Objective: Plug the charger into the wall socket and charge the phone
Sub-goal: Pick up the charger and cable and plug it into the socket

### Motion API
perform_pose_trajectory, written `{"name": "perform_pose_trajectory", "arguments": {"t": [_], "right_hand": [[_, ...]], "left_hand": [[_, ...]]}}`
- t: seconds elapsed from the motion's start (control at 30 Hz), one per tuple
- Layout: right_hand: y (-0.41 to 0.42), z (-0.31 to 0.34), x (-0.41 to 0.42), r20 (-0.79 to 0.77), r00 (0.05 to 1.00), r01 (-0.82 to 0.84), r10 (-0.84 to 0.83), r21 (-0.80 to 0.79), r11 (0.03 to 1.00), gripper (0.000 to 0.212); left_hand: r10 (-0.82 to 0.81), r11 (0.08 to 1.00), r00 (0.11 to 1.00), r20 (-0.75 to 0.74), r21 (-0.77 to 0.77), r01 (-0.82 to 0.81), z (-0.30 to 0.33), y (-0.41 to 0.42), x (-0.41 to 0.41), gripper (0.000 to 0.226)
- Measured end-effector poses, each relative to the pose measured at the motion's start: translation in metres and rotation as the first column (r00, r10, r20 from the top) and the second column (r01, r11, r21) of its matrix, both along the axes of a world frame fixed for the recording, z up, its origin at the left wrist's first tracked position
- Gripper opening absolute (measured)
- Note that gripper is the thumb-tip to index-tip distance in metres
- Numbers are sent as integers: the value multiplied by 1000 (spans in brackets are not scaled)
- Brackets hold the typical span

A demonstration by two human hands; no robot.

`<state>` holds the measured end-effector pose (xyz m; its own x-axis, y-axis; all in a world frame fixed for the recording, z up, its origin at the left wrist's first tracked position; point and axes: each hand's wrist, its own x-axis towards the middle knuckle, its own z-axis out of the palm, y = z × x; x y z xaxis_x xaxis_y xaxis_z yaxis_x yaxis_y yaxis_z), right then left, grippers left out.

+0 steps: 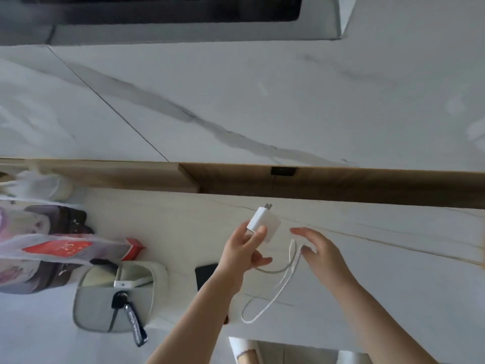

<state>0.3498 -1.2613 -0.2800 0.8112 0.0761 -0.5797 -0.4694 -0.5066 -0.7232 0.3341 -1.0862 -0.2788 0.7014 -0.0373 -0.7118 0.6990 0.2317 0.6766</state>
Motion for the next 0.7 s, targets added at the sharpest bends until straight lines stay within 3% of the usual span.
{"name": "perform_pose_trajectory", "arguments": {"t": [0.07,0.2,0.23,0.37,0.43,0.53,0.6,0.7], "right_hand": [[10,2,0,6,1000,27,-27,4,1000,43],[36,14,8,-76,975,217,-208,146,965,14],[42,17,13,-121,971,224,-206,171,959,15],[49,15,28,-347,909,342,-231,305,889,10],[47,6,37,-334,906,361,-258,294,885,6],[46,-12,51,-224,911,393,-347,209,895,6],[42,-24,64,-262,849,519,-458,253,817,23],[32,-41,86,-416,733,680,-538,457,573,27]], "left_hand": [[-18,999,1000,5,47,18,-7,13,7,36],[-84,993,996,43,87,80,-12,12,11,30],[-97,992,994,46,88,93,-11,8,11,31],[-86,995,996,36,-54,88,-13,0,15,46],[-98,990,995,35,-95,101,-17,0,21,47],[-38,994,996,-79,-102,30,-29,-2,29,37],[-35,990,988,-151,-142,13,-38,-7,29,33],[-100,986,978,-184,-154,72,-50,-14,14,8]]}}
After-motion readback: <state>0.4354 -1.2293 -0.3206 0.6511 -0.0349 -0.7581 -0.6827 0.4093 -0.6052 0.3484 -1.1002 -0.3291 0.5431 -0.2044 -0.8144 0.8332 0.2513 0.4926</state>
